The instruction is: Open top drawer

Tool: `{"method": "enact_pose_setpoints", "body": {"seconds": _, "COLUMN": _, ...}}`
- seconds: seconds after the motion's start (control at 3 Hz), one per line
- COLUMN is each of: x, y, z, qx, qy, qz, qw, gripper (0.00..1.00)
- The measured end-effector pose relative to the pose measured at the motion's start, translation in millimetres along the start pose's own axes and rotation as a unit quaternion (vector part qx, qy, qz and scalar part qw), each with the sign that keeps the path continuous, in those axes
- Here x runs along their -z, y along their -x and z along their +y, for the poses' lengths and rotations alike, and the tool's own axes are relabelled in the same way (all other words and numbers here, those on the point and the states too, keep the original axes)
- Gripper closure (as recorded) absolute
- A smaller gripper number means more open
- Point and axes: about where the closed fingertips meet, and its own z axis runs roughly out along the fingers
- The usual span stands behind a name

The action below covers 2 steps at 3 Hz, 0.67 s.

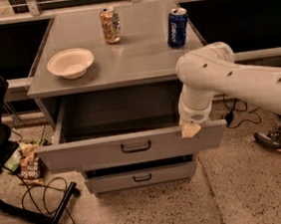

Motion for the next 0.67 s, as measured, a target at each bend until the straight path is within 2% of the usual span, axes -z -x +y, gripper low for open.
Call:
{"method": "enact_pose_setpoints", "body": {"seconds": 0.33, "x": 1, "y": 2, "z": 1, "qx": 0.000, "qy": 0.000, "qz": 0.000, "qw": 1.0000, "gripper": 1.00}}
{"method": "enact_pose_setpoints", "body": {"seconds": 0.67, "x": -1, "y": 5, "z": 13, "qx": 0.007, "qy": 0.005, "qz": -0.017, "qw": 0.9998, "gripper": 1.00}}
